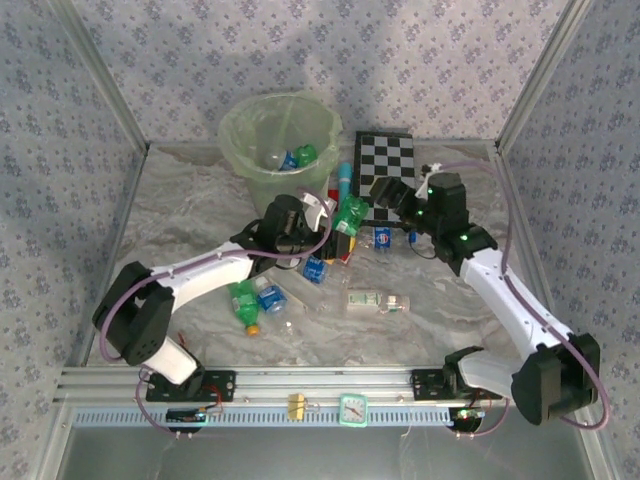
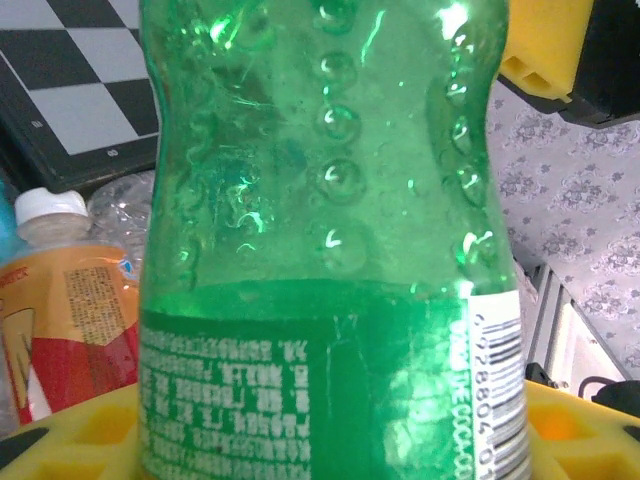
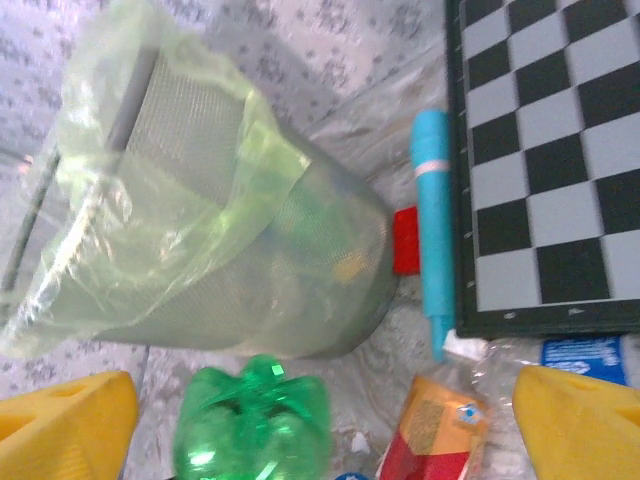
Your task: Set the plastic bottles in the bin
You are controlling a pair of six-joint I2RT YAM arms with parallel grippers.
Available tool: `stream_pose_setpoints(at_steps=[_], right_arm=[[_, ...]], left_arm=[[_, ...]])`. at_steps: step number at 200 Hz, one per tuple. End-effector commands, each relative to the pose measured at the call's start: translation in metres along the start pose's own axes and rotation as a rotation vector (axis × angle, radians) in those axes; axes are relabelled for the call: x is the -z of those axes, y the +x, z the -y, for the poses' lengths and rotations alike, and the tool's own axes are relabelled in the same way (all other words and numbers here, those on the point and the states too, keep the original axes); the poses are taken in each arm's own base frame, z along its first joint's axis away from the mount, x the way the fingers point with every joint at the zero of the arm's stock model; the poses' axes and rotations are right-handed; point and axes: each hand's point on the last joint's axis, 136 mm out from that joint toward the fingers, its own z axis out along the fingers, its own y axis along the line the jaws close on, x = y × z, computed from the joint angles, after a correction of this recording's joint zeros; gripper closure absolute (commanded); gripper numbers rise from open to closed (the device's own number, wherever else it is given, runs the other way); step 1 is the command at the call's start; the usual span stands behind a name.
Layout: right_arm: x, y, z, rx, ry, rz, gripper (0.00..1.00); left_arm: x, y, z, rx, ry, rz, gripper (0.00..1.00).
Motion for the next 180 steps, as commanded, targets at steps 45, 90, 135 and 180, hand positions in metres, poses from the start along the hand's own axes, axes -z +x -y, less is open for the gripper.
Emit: stream_pose_setpoints(at_steps=[45, 90, 135, 180], right_arm=[[0.009, 0.017, 0.07, -0.117, 0.146, 0.025, 0.0], [0.008, 0.028, 0.081, -0.122, 0.155, 0.013, 0.0], [0.019, 0.021, 0.085, -0.093, 0.199, 0.058, 0.0], [0.027, 0.018, 0.089, -0.052, 0.211, 0.102, 0.0]], left_arm=[[0.068, -0.082, 0.051, -0.261, -0.045, 0.227, 0.5], [0.109, -0.15, 0.065, -0.374, -0.099, 0.39, 0.51], [0.139, -0.213, 0.022, -0.357, -0.326, 0.457, 0.52], [0.141, -0.238, -0.039, -0.266, -0.471, 0.415, 0.52]])
